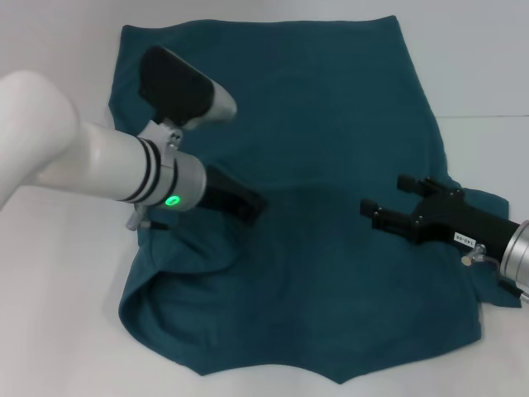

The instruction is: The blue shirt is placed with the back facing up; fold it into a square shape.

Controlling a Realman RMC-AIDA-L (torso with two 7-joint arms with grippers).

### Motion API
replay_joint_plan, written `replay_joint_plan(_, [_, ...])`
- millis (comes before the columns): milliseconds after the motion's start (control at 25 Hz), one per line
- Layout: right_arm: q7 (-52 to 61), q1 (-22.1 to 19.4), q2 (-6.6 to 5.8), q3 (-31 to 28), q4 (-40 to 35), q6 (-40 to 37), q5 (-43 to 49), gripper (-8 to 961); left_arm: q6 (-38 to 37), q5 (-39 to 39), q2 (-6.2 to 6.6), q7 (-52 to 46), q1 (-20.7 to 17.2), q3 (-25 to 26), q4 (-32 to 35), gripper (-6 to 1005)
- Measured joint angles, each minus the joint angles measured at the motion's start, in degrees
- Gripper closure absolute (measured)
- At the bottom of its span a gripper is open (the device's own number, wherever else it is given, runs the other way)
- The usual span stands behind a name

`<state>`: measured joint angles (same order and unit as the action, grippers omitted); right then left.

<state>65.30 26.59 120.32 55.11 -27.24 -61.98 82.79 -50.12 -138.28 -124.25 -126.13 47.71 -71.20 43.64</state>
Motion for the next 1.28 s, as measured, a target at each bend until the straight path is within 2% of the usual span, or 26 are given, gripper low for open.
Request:
replay_joint_plan(240, [0.0,-1.2,-0.08,-0.4,-0.1,-1.4,0.0,14,2.0,6.1,-0.22,3.0,0.6,-3.0,-0.1,894])
replay_joint_plan(440, [0.0,-1.8,-0.09,-0.4,-0.5,-1.7,0.0,15,2.4,7.3,-0.24,3.3,-0.2,-3.1,2.1,898])
replay_joint_plan(600, [0.2,-2.3,-0.09,-0.5,-0.6,-2.1,0.0,16,2.1,6.7,0.08,2.2,-3.9,-2.2,7.6,896])
replay_joint_plan(800, [2.9,-2.4,-0.14,-0.4,-2.5,-3.6,0.0,17,1.3,5.4,0.17,1.9,-9.5,2.7,14.6,894])
replay_joint_plan(960, [10.6,-2.5,-0.07,2.5,-8.7,-4.1,0.4,18,-2.3,6.2,0.11,3.1,-13.9,7.2,20.2,889])
replay_joint_plan(1120, [22.4,-3.0,-0.10,7.5,-19.5,-0.2,4.5,18,-3.8,9.9,-0.28,6.6,-18.9,7.7,26.4,871])
replay_joint_plan(1280, [37.0,-3.2,-0.39,7.9,-31.1,1.0,15.5,19,-5.5,20.2,-0.46,19.4,-23.7,7.8,28.4,863])
